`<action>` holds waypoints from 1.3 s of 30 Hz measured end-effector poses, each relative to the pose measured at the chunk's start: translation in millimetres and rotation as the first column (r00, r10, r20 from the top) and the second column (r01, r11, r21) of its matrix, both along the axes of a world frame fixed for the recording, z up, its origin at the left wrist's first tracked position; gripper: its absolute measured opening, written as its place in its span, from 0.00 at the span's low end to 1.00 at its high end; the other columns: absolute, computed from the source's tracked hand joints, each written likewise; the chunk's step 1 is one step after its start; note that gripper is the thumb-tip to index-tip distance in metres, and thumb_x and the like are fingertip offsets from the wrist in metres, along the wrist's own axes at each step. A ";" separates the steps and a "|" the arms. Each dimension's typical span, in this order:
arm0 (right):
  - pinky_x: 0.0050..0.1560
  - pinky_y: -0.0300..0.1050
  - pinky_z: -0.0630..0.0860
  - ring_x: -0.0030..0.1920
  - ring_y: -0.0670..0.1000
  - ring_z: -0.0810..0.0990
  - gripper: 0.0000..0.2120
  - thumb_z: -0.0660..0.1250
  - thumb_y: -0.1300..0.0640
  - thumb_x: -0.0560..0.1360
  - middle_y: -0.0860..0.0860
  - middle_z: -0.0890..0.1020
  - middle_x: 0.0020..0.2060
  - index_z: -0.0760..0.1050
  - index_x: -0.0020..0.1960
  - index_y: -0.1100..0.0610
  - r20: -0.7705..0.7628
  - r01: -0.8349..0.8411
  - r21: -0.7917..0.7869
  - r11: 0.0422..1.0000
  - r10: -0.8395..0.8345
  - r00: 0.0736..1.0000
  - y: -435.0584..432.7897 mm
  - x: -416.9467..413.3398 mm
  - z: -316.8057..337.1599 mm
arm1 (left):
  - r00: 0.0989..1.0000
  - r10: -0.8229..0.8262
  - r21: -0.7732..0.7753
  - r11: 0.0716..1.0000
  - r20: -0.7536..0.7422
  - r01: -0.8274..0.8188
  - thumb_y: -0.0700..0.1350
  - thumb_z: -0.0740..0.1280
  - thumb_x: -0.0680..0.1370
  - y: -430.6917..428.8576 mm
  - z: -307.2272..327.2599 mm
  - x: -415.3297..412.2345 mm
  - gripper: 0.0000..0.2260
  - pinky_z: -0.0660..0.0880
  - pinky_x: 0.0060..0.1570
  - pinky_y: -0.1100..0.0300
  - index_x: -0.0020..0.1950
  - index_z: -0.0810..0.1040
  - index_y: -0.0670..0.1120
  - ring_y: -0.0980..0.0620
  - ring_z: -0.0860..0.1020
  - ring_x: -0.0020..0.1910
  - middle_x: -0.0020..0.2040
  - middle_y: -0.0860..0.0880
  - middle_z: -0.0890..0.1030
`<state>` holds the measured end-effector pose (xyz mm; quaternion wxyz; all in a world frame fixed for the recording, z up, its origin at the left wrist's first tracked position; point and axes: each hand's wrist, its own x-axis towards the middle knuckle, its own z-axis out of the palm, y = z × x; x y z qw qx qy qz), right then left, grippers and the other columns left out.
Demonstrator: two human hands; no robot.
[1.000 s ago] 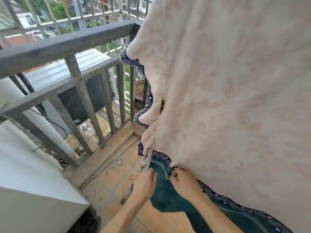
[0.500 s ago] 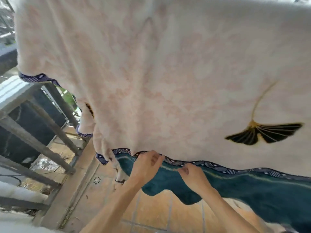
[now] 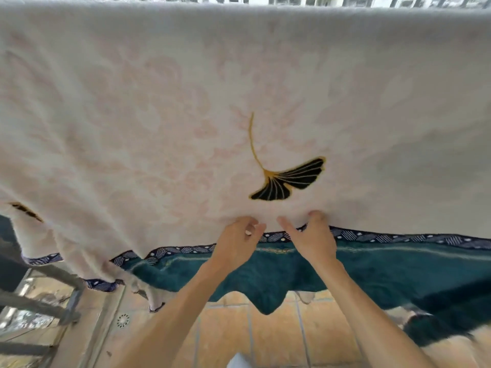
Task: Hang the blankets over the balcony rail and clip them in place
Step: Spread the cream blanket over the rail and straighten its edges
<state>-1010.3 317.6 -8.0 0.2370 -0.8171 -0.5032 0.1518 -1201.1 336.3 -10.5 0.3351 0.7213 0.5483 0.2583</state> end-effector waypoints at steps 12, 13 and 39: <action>0.40 0.48 0.76 0.37 0.49 0.77 0.17 0.64 0.41 0.75 0.47 0.79 0.35 0.74 0.41 0.55 -0.201 -0.201 -0.060 0.978 0.185 0.962 15.2 59.3 -24.2 | 0.996 0.032 -0.071 0.997 -0.084 -0.038 0.59 0.61 0.79 6.6 -8.0 59.2 0.20 0.78 0.54 0.54 0.64 0.75 0.48 0.50 0.81 0.50 0.55 0.51 0.82; 0.42 0.47 0.76 0.40 0.49 0.78 0.19 0.64 0.37 0.73 0.47 0.79 0.38 0.74 0.44 0.54 -0.226 -0.183 -0.131 0.974 0.150 0.962 8.0 70.2 -34.1 | 0.988 0.073 -0.042 0.996 -0.137 -0.080 0.63 0.62 0.77 5.8 -5.9 66.7 0.22 0.77 0.53 0.55 0.63 0.75 0.49 0.51 0.81 0.51 0.54 0.53 0.81; 0.70 0.52 0.67 0.70 0.52 0.68 0.65 0.82 0.43 0.57 0.47 0.60 0.75 0.38 0.77 0.45 -0.639 0.237 0.173 0.956 -0.074 0.765 -0.8 198.0 -10.9 | 0.942 0.291 -0.341 0.879 -0.169 -0.333 0.82 0.61 0.58 40.8 -16.4 155.0 0.66 0.73 0.62 0.45 0.76 0.44 0.35 0.39 0.73 0.65 0.73 0.35 0.64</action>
